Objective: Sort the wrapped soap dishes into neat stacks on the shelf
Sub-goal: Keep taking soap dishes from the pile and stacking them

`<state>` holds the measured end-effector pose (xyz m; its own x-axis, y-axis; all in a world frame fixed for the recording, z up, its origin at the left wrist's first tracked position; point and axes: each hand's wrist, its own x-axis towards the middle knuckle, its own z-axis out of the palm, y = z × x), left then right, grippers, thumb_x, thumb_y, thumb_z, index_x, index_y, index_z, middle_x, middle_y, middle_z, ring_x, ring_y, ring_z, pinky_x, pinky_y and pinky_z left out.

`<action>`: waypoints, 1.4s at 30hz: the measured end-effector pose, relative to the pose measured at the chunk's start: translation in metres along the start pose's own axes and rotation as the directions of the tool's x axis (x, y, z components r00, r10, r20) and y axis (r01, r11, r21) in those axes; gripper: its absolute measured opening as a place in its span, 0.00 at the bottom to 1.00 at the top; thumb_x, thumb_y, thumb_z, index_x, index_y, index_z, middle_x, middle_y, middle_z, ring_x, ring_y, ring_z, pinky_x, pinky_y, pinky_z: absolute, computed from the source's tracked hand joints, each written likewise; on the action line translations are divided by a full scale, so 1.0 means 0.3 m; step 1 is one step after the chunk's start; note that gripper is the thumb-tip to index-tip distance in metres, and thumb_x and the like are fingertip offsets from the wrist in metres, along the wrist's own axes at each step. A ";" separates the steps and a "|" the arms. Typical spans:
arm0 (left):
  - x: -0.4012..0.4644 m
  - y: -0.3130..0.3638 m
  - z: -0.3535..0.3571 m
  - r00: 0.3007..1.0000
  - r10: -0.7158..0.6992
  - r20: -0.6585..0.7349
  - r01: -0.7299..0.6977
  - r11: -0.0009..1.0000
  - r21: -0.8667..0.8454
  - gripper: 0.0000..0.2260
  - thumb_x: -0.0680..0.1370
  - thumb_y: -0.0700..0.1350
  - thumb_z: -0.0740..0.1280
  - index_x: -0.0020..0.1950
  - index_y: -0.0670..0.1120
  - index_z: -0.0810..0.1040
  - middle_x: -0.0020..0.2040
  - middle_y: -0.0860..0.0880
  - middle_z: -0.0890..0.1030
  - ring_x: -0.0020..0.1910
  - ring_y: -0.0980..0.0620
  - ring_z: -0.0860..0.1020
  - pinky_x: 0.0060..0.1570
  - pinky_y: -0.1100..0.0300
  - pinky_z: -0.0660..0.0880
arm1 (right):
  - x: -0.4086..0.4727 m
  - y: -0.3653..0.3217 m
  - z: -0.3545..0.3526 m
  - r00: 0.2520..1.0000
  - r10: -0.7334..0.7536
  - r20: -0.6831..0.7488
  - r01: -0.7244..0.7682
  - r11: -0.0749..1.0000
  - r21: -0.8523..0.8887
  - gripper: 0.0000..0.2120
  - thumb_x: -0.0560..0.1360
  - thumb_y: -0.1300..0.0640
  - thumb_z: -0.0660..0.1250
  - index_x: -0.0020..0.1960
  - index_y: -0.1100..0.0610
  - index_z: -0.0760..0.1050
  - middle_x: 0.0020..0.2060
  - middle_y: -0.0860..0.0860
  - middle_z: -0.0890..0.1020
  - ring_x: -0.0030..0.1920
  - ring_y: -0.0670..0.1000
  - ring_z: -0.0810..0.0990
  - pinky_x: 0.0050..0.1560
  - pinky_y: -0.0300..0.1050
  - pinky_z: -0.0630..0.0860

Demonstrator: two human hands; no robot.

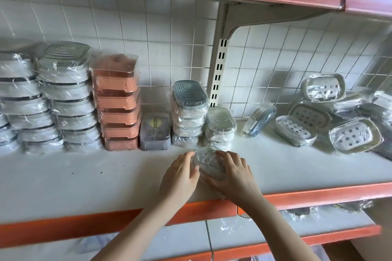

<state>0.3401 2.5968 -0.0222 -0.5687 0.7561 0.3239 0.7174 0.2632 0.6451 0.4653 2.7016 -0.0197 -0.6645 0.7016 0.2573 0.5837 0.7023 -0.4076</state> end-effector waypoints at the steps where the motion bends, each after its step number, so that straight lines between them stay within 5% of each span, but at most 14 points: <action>1: -0.002 -0.001 -0.001 1.000 0.008 -0.001 -0.008 1.000 -0.014 0.17 0.78 0.45 0.63 0.67 0.47 0.70 0.63 0.51 0.75 0.61 0.51 0.73 0.55 0.62 0.67 | -0.001 -0.001 -0.001 1.000 -0.004 -0.014 0.004 1.000 0.010 0.42 0.62 0.25 0.59 0.69 0.47 0.66 0.62 0.47 0.71 0.61 0.54 0.70 0.62 0.47 0.67; 10: -0.014 -0.028 0.016 0.998 0.046 -0.031 -0.048 0.997 -0.061 0.16 0.78 0.43 0.65 0.66 0.46 0.72 0.60 0.51 0.78 0.58 0.51 0.76 0.54 0.65 0.68 | -0.015 0.006 0.013 0.997 -0.031 -0.072 0.035 0.998 0.058 0.38 0.64 0.29 0.56 0.66 0.49 0.71 0.59 0.48 0.74 0.57 0.56 0.74 0.57 0.50 0.70; 15: 0.010 -0.037 0.025 0.994 -0.104 -0.044 0.095 0.979 -0.179 0.13 0.77 0.45 0.66 0.61 0.44 0.75 0.55 0.48 0.80 0.54 0.51 0.78 0.56 0.57 0.73 | -0.012 0.044 0.007 0.995 -0.102 -0.010 0.103 0.992 0.077 0.37 0.65 0.30 0.59 0.67 0.50 0.71 0.61 0.49 0.74 0.58 0.55 0.72 0.59 0.50 0.69; 18: 0.045 -0.028 0.016 0.982 -0.189 -0.019 0.176 0.945 -0.275 0.11 0.78 0.48 0.65 0.57 0.44 0.76 0.50 0.50 0.80 0.53 0.50 0.78 0.52 0.61 0.72 | -0.004 0.067 -0.007 0.992 -0.125 -0.004 0.123 0.971 0.204 0.37 0.64 0.31 0.63 0.67 0.51 0.71 0.61 0.48 0.74 0.59 0.54 0.72 0.59 0.48 0.71; 21: 0.091 0.032 -0.024 0.935 -0.321 0.154 0.355 0.807 -0.472 0.11 0.80 0.55 0.60 0.47 0.50 0.76 0.42 0.52 0.80 0.48 0.49 0.79 0.43 0.61 0.72 | 0.013 0.081 -0.052 0.986 -0.168 0.024 0.148 0.919 0.365 0.37 0.63 0.31 0.67 0.67 0.48 0.70 0.61 0.43 0.73 0.60 0.47 0.70 0.62 0.43 0.69; 24: 0.125 0.104 -0.078 0.790 -0.395 0.468 0.608 0.411 -0.679 0.18 0.77 0.62 0.58 0.52 0.50 0.77 0.44 0.47 0.84 0.42 0.47 0.82 0.34 0.57 0.76 | 0.038 0.090 -0.115 0.960 -0.280 0.019 0.247 0.873 0.421 0.36 0.63 0.32 0.70 0.67 0.47 0.70 0.63 0.40 0.71 0.62 0.43 0.69 0.64 0.37 0.66; 27: 0.146 0.139 -0.113 0.791 -0.265 0.551 0.605 0.470 -0.642 0.19 0.75 0.61 0.60 0.58 0.51 0.77 0.51 0.45 0.84 0.49 0.44 0.82 0.40 0.53 0.80 | 0.071 0.100 -0.173 0.900 -0.434 0.037 0.384 0.831 0.404 0.36 0.65 0.34 0.70 0.68 0.48 0.69 0.66 0.42 0.70 0.66 0.42 0.66 0.67 0.34 0.62; 30: 0.153 0.172 -0.126 0.804 -0.216 0.554 0.583 0.463 -0.667 0.17 0.72 0.53 0.66 0.56 0.44 0.77 0.50 0.42 0.84 0.43 0.46 0.83 0.33 0.56 0.79 | 0.102 0.120 -0.218 0.867 -0.497 0.040 0.450 0.815 0.365 0.35 0.66 0.33 0.69 0.69 0.48 0.70 0.68 0.42 0.69 0.69 0.43 0.64 0.67 0.32 0.60; 35: 0.154 0.192 -0.091 0.883 -0.255 0.394 0.462 0.327 -0.825 0.16 0.67 0.46 0.75 0.53 0.45 0.77 0.50 0.41 0.83 0.44 0.47 0.81 0.35 0.58 0.77 | 0.112 0.162 -0.241 0.929 -0.316 -0.196 0.362 0.885 0.291 0.32 0.69 0.35 0.66 0.68 0.49 0.68 0.67 0.45 0.67 0.67 0.44 0.65 0.64 0.31 0.61; 38: 0.153 0.193 -0.059 0.898 -0.275 0.343 0.412 0.250 -0.877 0.28 0.62 0.49 0.78 0.57 0.41 0.76 0.56 0.34 0.76 0.51 0.39 0.74 0.48 0.52 0.69 | 0.111 0.197 -0.230 0.928 -0.166 -0.334 0.290 0.884 0.366 0.22 0.71 0.52 0.73 0.63 0.51 0.72 0.59 0.45 0.72 0.61 0.47 0.73 0.59 0.44 0.73; 42: 0.143 0.216 -0.011 0.890 -0.321 0.323 0.394 0.187 -0.900 0.31 0.59 0.49 0.80 0.57 0.38 0.75 0.55 0.38 0.71 0.51 0.42 0.69 0.46 0.54 0.70 | 0.110 0.208 -0.224 0.933 -0.028 -0.359 0.234 0.805 0.545 0.17 0.74 0.64 0.69 0.56 0.45 0.72 0.51 0.44 0.75 0.49 0.43 0.78 0.47 0.34 0.75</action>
<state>0.3609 2.6445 0.0358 -0.6061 0.7825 -0.1425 -0.4521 -0.1915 0.8712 0.5112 2.7768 0.0223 -0.4693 0.6780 0.5658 0.0600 0.6637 -0.7456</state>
